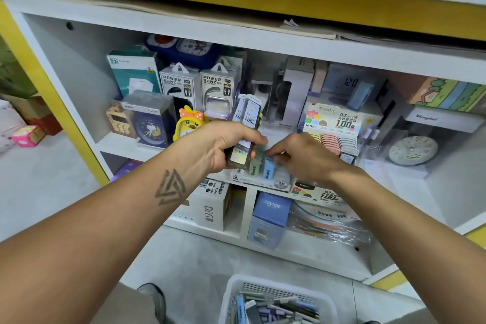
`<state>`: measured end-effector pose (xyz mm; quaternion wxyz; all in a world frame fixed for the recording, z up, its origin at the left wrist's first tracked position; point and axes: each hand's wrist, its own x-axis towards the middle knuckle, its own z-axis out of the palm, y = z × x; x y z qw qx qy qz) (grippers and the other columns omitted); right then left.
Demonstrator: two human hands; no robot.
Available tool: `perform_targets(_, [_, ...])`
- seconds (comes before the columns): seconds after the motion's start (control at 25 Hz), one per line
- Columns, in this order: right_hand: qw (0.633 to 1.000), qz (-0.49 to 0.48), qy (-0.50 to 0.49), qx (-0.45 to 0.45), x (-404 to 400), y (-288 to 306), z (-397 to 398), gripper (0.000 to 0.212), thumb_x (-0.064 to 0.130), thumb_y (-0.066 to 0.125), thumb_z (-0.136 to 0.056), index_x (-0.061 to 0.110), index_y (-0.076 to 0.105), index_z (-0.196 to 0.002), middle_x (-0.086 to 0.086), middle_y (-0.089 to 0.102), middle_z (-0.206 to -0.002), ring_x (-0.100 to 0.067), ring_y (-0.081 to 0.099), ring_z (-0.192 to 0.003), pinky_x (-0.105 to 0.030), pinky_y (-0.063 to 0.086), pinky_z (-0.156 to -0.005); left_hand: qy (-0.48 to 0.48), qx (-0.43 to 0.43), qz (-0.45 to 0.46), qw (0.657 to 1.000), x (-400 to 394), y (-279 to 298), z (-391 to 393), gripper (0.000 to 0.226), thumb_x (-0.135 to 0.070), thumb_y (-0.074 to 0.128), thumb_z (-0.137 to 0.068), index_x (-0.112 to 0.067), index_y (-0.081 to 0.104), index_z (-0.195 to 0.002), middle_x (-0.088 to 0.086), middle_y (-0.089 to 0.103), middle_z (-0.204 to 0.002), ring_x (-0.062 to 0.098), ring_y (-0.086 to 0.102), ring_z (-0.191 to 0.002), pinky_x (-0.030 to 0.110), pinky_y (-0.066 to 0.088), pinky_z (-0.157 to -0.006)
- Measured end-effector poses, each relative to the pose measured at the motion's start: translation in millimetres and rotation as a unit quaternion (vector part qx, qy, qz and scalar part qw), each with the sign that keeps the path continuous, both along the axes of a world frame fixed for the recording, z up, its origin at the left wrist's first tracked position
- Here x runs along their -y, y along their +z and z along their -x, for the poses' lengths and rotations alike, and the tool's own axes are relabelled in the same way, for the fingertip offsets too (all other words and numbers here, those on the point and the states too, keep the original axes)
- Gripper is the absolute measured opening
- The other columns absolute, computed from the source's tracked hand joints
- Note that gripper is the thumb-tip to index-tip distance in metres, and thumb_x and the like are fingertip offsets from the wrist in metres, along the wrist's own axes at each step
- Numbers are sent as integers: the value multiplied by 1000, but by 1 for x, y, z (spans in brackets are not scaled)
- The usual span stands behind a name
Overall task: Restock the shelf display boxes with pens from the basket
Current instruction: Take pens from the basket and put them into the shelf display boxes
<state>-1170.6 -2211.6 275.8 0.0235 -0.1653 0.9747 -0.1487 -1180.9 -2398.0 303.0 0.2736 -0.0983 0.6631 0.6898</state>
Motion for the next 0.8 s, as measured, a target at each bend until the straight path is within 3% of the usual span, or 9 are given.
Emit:
perform_targets(0.04, [1000,23,-12,7,1,3,-1,35,5,55,-96,24,71,-121,1,73,-106,-19,68,-91,-36,58,-79,-2,2,0,1000,-2,0,-1,14,0,75,-77,-8,65,-81,8,62,-66,12,53,-42,17,44,-42])
perform_targets(0.12, [977,194,-84,11,2,15,0,33,4,51,-99,22,67,-121,-1,74,-93,-15,70,-76,-29,55,-62,-9,-2,-1,1000,-8,1,-3,17,0,75,-77,-8,65,-88,8,63,-70,12,52,-41,17,44,-41])
perform_targets(0.2, [889,426,-158,58,4,30,-2,15,17,57,-100,14,66,-112,-9,75,-85,-17,68,-60,-27,50,-52,-13,-19,-7,1000,-17,1,-6,26,1,77,-75,-9,66,-97,8,64,-73,12,53,-40,18,44,-40])
perform_targets(0.24, [853,485,-174,82,5,35,-4,18,28,64,-97,13,65,-108,-11,75,-84,-18,67,-57,-28,49,-50,-12,-31,-5,999,-22,0,-8,31,0,79,-73,-8,68,-100,8,67,-76,12,55,-41,19,44,-41])
perform_targets(0.36, [851,471,-205,112,4,35,-13,44,38,81,-81,14,60,-111,-12,72,-87,-18,66,-58,-31,54,-55,-15,-60,11,998,-37,-3,-15,42,-6,87,-66,-6,70,-104,10,74,-90,14,61,-52,22,48,-49])
perform_targets(0.44, [830,509,-198,119,-5,36,-18,36,24,82,-82,10,62,-107,-13,72,-87,-20,67,-62,-31,57,-60,-28,-39,-35,998,-47,-3,-19,28,-11,86,-70,-10,71,-94,8,72,-80,13,60,-52,23,48,-48])
perform_targets(0.52, [806,554,-175,116,-19,41,-22,22,10,78,-85,5,65,-102,-13,73,-79,-18,64,-57,-26,54,-54,-35,-4,-107,994,-55,-1,-23,16,-16,81,-76,-14,71,-88,6,70,-75,14,59,-53,23,50,-52])
perform_targets(0.64, [810,548,-176,112,-41,42,-28,21,4,76,-86,4,66,-105,-13,73,-76,-17,58,-51,-22,48,-48,-30,28,-162,986,-67,-1,-25,9,-21,73,-82,-13,72,-87,8,73,-78,20,66,-60,32,54,-65])
perform_targets(0.8, [830,507,-219,76,-71,46,-34,23,6,73,-89,11,65,-110,-11,76,-83,-19,59,-59,-24,46,-49,-29,25,-150,988,-80,-3,-29,13,-19,70,-87,-11,71,-97,10,76,-84,23,71,-65,35,59,-64])
